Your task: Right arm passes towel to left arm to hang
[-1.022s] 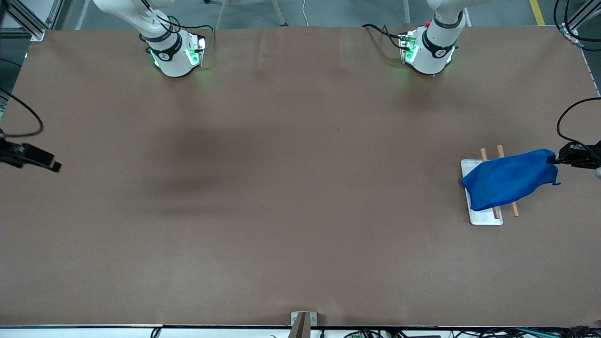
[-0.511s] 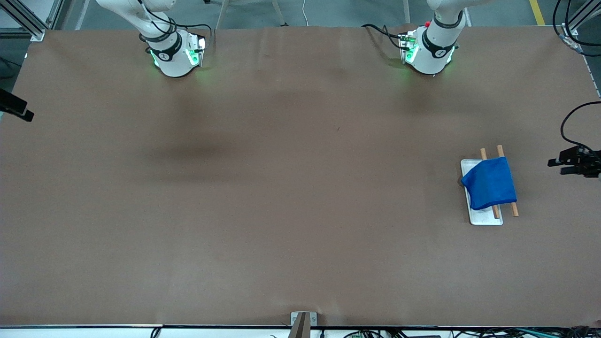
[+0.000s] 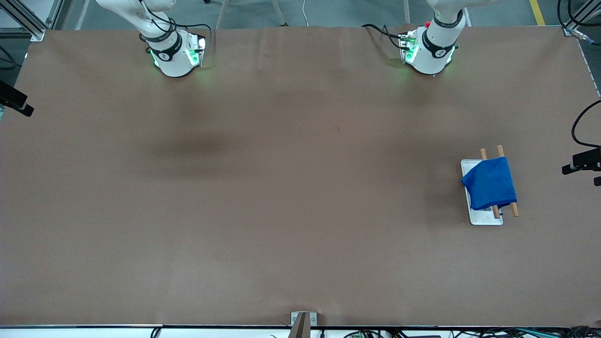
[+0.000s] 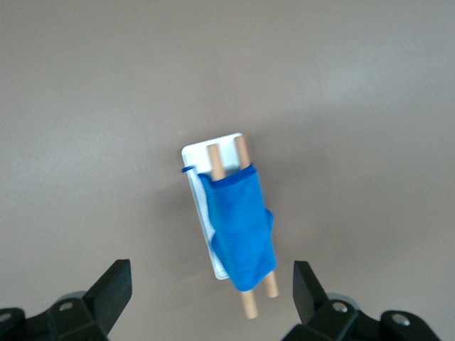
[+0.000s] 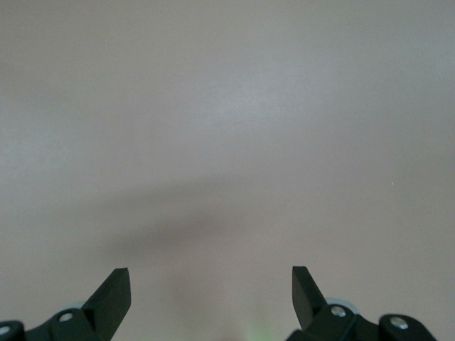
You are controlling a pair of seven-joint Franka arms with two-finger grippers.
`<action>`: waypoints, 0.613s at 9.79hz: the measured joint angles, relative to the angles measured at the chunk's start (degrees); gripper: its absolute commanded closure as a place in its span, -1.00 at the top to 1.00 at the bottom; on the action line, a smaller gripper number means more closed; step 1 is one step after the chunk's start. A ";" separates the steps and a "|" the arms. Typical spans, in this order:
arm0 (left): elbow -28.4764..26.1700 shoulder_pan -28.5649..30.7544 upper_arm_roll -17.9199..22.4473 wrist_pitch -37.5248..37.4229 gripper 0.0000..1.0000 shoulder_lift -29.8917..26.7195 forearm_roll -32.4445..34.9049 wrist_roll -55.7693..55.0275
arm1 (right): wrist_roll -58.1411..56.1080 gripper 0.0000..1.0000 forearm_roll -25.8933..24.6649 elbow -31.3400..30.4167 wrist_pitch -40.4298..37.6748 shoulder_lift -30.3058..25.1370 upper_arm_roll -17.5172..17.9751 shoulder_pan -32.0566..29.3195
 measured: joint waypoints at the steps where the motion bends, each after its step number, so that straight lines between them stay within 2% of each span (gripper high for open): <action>1: -0.06 -1.03 -2.80 0.00 1.00 -2.40 2.57 -5.22 | 1.86 1.00 0.01 0.17 -0.20 0.00 0.07 0.20; 4: -1.00 -1.51 -13.71 -0.40 1.00 -9.32 10.33 -21.40 | 2.75 1.00 0.04 0.32 -1.33 0.00 -0.03 0.25; 6: -1.94 -1.78 -16.55 -2.40 1.00 -13.65 10.86 -25.91 | 2.81 1.00 0.08 0.33 -1.57 0.00 0.09 0.39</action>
